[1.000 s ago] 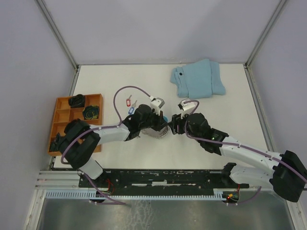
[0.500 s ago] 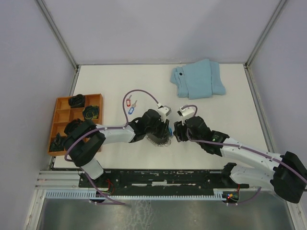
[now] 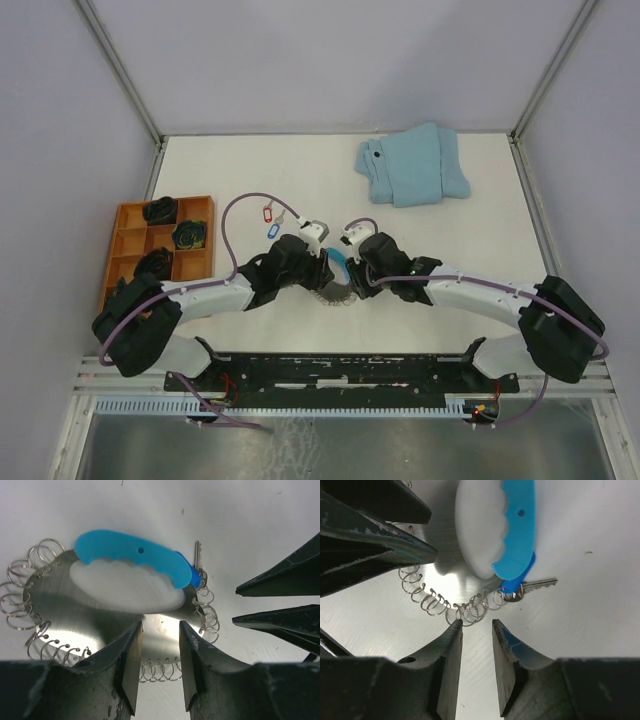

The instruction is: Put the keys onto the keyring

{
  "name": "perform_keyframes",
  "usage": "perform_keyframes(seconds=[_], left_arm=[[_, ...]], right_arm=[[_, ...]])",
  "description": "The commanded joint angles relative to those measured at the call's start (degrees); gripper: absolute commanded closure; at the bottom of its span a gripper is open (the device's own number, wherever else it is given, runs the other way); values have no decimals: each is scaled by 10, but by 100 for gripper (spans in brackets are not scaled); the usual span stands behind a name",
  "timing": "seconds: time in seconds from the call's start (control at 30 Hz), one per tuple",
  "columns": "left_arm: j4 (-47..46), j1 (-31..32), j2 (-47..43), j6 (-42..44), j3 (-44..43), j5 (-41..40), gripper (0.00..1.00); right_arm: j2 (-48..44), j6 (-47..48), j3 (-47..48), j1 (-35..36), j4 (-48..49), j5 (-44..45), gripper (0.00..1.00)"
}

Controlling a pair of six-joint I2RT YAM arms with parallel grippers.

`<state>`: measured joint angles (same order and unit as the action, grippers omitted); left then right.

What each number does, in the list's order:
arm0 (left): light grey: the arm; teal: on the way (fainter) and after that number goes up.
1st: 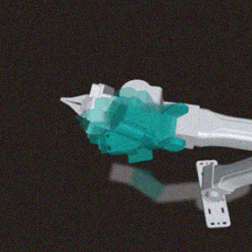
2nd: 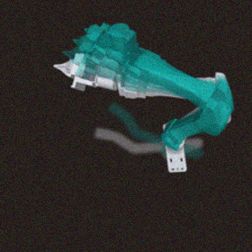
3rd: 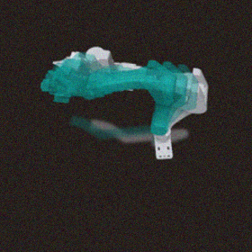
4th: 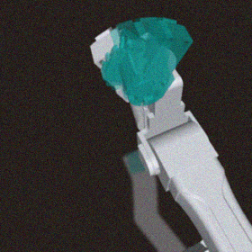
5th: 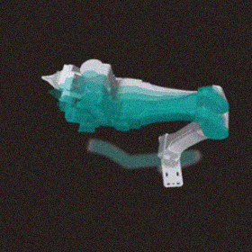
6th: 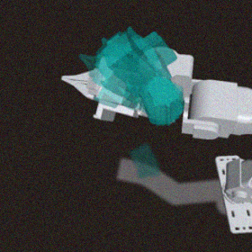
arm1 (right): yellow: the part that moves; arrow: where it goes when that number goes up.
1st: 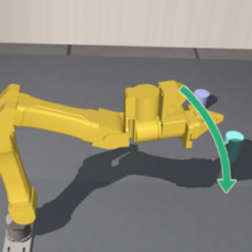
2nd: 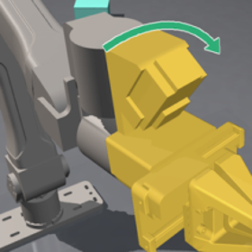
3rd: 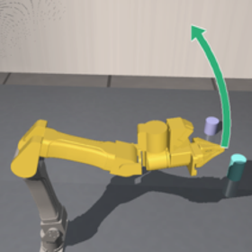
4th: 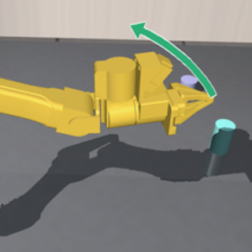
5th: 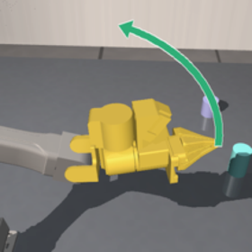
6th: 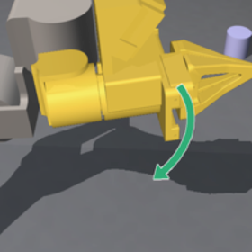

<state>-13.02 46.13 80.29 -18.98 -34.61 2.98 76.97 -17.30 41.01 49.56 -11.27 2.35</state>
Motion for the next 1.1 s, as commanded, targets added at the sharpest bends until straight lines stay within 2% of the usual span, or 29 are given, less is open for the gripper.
perform_keyframes(seconds=[0.0, 0.43, 0.6, 0.8, 1.07], left_arm=[[-17, -8, 7, -26, 12, -10, 58], [-24, -14, 44, -18, 5, 1, 59], [-24, -14, 45, -16, 6, 2, 60], [-24, -14, 47, -14, 5, 4, 60], [-20, -14, 49, -11, 3, 6, 60]], right_arm=[[38, 6, 43, 14, 17, -25, 63], [110, 1, 69, 35, 11, 36, 70], [118, 5, 72, 38, 8, 54, 71], [128, 7, 73, 40, 8, 55, 77], [137, 14, 79, 42, -3, 71, 77]])
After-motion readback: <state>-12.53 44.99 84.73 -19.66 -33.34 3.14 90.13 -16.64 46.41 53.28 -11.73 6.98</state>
